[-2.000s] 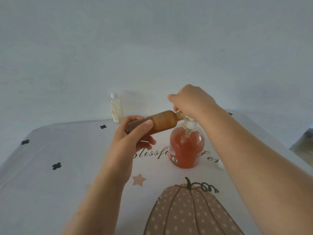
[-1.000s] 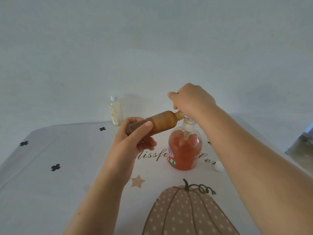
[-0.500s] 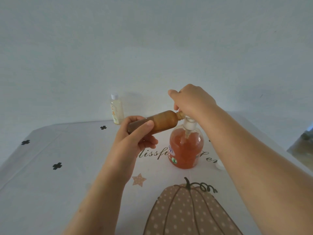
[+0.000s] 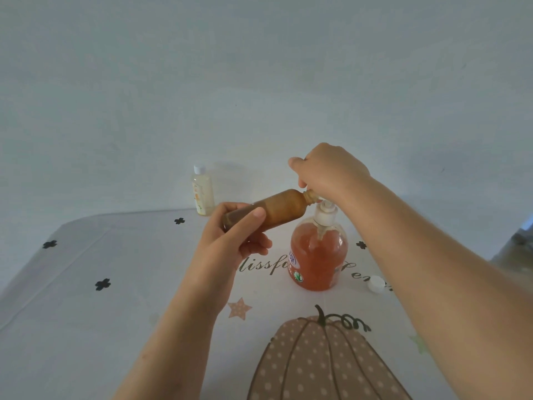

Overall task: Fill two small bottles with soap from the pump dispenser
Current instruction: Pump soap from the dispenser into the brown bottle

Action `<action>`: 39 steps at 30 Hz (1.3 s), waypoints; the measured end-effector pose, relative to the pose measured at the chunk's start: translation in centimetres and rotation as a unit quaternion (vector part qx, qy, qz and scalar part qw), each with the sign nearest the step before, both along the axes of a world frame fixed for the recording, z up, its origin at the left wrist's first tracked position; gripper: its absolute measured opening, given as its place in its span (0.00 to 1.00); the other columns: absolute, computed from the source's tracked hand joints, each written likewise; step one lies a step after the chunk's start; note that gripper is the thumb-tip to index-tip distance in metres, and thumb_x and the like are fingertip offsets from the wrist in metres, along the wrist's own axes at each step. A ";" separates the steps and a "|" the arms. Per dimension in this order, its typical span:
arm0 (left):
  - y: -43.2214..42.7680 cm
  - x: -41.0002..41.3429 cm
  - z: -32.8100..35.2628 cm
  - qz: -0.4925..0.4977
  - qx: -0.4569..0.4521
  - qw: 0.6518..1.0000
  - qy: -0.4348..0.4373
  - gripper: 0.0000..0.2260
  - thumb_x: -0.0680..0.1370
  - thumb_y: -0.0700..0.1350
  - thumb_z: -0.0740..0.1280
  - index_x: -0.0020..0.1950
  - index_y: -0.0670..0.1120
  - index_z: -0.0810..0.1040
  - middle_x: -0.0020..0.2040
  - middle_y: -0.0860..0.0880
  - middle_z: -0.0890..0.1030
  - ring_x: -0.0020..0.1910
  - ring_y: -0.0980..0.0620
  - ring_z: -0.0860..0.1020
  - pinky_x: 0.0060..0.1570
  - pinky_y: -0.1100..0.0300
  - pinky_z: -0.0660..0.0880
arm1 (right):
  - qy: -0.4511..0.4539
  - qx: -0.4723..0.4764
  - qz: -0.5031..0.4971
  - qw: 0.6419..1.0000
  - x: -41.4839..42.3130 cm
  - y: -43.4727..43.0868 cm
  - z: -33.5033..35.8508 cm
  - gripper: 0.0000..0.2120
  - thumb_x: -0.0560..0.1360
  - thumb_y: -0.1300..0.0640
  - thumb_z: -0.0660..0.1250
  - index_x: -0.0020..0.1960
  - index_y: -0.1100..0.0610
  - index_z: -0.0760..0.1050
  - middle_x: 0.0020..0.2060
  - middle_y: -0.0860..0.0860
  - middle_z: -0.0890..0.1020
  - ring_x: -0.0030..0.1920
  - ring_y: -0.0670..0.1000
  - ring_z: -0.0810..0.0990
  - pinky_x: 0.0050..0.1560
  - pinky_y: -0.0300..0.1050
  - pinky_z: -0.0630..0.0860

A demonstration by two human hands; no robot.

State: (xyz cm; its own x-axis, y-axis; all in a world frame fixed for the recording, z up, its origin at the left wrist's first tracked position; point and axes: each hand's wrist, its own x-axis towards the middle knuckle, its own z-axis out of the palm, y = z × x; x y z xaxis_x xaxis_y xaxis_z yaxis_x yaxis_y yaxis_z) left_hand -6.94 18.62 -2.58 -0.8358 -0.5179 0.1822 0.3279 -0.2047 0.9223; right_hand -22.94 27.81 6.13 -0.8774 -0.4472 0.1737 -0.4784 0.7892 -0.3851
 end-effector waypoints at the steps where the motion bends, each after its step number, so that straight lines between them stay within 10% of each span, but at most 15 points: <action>1: 0.0 0.0 0.0 0.000 0.001 1.000 -0.004 0.13 0.70 0.47 0.71 0.49 0.43 0.75 0.41 0.42 0.80 0.35 0.46 0.79 0.37 0.54 0.76 | -0.001 -0.002 0.000 1.000 -0.1 0.0 -0.1 0.19 0.81 0.46 0.57 0.49 0.57 0.83 0.41 0.52 0.85 0.40 0.54 0.82 0.37 0.43 0.70; 39: -0.2 -0.3 -0.3 0.003 0.001 1.000 -0.028 0.13 0.69 0.47 0.71 0.50 0.44 0.76 0.39 0.45 0.81 0.33 0.46 0.79 0.33 0.58 0.75 | 0.001 0.013 0.005 1.000 0.0 0.0 -0.7 0.21 0.82 0.44 0.55 0.49 0.56 0.81 0.38 0.52 0.82 0.41 0.54 0.80 0.37 0.45 0.68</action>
